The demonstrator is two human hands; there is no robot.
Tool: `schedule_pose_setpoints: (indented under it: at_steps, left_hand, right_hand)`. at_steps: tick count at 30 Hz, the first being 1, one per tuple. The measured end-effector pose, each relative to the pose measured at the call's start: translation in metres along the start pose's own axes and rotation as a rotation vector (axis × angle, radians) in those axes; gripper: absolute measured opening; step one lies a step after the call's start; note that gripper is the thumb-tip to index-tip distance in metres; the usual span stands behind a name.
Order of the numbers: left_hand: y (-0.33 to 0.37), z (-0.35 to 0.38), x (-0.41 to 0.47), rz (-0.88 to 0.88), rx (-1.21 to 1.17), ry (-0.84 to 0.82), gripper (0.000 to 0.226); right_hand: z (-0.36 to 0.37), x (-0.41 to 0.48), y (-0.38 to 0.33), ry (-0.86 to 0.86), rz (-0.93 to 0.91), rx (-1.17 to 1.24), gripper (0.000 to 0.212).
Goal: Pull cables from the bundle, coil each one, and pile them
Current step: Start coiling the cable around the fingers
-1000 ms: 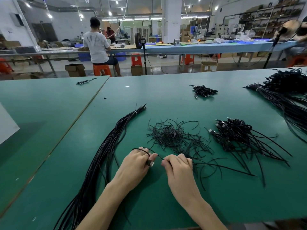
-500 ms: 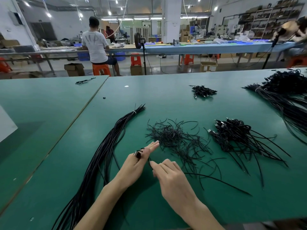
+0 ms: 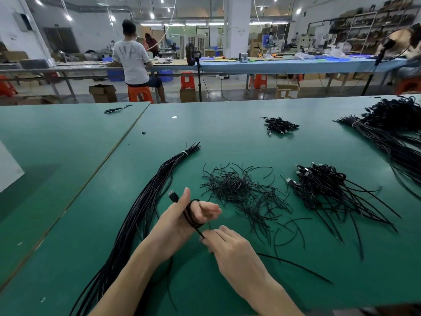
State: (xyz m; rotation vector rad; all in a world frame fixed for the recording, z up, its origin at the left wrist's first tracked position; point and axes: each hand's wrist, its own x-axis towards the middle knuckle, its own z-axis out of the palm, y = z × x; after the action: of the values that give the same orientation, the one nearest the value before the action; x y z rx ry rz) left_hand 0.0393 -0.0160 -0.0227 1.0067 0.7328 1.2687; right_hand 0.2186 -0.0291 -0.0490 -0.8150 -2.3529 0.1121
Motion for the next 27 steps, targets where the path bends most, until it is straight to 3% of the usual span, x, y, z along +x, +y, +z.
schedule_pose_setpoints:
  at_steps: [3,6,10,13,17,22,27]
  left_hand:
    - [0.006,-0.003,-0.002,-0.029,-0.157,-0.011,0.062]
    - [0.008,-0.005,-0.007,-0.134,-0.261,-0.201,0.061]
    - [0.008,-0.009,-0.006,-0.235,-0.335,-0.325,0.064]
    - [0.007,-0.010,-0.005,-0.235,-0.113,-0.251,0.071]
    - [0.001,-0.006,-0.004,-0.119,0.207,-0.094,0.071]
    - [-0.012,0.004,-0.001,0.096,0.650,0.059,0.070]
    - [-0.014,-0.003,-0.006,0.241,1.221,0.170,0.078]
  right_hand:
    - [-0.003,0.001,0.001,0.001,0.041,0.050,0.024]
    - [-0.005,0.002,0.004,-0.077,0.123,0.138,0.019]
    - [-0.006,0.001,0.003,-0.105,0.263,0.183,0.043]
    - [-0.006,0.000,0.006,-0.142,0.393,0.160,0.046]
    - [-0.005,0.001,0.010,-0.048,0.481,0.201,0.039]
    - [-0.006,0.002,0.016,-0.045,0.568,0.372,0.007]
    - [-0.003,0.001,0.017,-0.044,0.553,0.316,0.013]
